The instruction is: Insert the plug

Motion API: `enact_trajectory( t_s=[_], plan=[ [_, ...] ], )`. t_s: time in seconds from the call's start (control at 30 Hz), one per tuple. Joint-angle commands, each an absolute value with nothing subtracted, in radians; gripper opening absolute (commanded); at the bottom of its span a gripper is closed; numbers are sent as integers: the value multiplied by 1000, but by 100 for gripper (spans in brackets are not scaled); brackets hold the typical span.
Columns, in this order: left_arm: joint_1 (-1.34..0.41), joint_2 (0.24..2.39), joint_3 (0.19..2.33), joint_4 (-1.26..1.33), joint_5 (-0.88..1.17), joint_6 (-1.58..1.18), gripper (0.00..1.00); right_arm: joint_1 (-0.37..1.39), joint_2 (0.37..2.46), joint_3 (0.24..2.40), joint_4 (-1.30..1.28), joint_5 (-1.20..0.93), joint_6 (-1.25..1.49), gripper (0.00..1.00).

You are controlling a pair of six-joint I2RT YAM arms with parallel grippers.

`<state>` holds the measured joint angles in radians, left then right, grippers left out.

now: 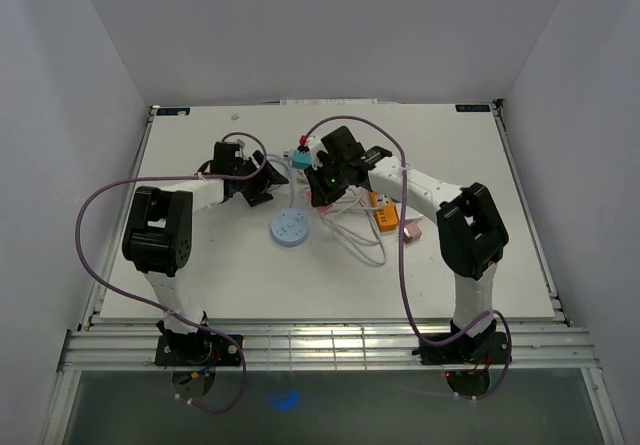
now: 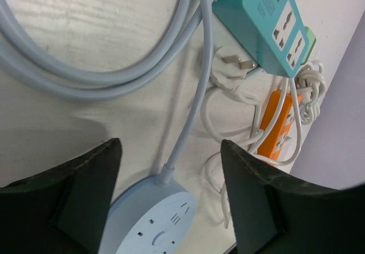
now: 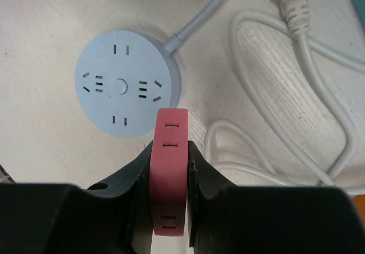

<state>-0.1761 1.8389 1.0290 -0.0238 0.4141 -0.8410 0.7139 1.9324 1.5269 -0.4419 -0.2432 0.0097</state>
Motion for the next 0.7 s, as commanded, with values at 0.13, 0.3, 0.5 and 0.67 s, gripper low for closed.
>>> enact_trajectory(
  t_s=[0.13, 0.3, 0.5, 0.67],
  plan=[
    [-178, 1882, 1192, -176, 354, -732, 76, 719, 1928, 1652, -508, -291, -106, 8],
    [-195, 1931, 1252, -199, 348, -724, 72, 741, 1953, 1678, -541, -287, -135, 8],
    [-173, 1956, 1286, -230, 304, -744, 72, 765, 2049, 1837, -676, -255, -144, 8],
    [-88, 1879, 1194, -176, 368, -772, 71, 773, 2146, 1971, -827, -250, -137, 8]
  ],
)
